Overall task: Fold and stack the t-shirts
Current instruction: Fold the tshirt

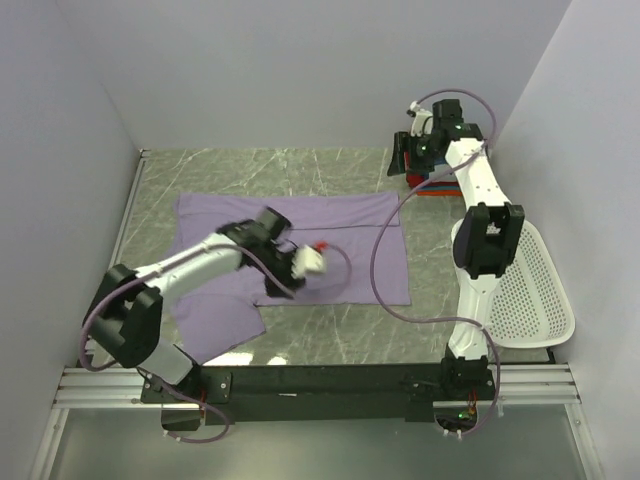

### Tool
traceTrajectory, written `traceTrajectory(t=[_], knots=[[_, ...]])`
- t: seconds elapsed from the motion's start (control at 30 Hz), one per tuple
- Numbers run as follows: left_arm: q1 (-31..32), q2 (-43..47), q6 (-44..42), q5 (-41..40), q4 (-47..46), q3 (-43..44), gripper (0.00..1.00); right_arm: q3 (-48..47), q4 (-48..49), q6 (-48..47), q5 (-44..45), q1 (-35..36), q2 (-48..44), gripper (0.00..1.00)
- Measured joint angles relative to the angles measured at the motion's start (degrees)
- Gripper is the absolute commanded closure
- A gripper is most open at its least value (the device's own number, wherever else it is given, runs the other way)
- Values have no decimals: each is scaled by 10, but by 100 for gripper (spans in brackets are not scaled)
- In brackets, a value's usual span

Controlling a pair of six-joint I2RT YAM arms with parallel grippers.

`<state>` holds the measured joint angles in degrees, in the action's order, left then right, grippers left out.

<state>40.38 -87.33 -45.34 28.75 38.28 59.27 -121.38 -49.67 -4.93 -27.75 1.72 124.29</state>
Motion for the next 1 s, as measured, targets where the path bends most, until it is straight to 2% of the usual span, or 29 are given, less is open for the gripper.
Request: traceTrajectory(t=[0.03, 0.07, 0.2, 0.23, 0.4, 0.53, 0.67, 0.8, 1.0], knots=[[-40, 5, 1, 8, 4, 1, 47, 0, -8, -9, 15, 7, 3, 43], [-85, 5, 5, 18, 9, 7, 49, 0, -15, -19, 27, 14, 6, 48], [-264, -58, 71, 43, 15, 99, 54, 0, -33, -57, 106, 62, 36, 63], [-302, -85, 96, 46, 5, 131, 57, 0, -35, -63, 124, 73, 44, 63], [-441, -206, 214, 33, -36, 240, 59, 0, -34, -102, 231, 130, 94, 64], [-506, -285, 288, 8, -42, 275, 62, -10, -26, -124, 295, 147, 127, 64], [-543, -341, 336, -18, -42, 298, 62, -38, -15, -149, 351, 143, 160, 64], [-561, -352, 367, -58, -44, 320, 61, -40, 5, -184, 406, 143, 177, 65], [-579, -385, 417, -58, -40, 369, 59, -82, 43, -238, 474, 156, 213, 65]])
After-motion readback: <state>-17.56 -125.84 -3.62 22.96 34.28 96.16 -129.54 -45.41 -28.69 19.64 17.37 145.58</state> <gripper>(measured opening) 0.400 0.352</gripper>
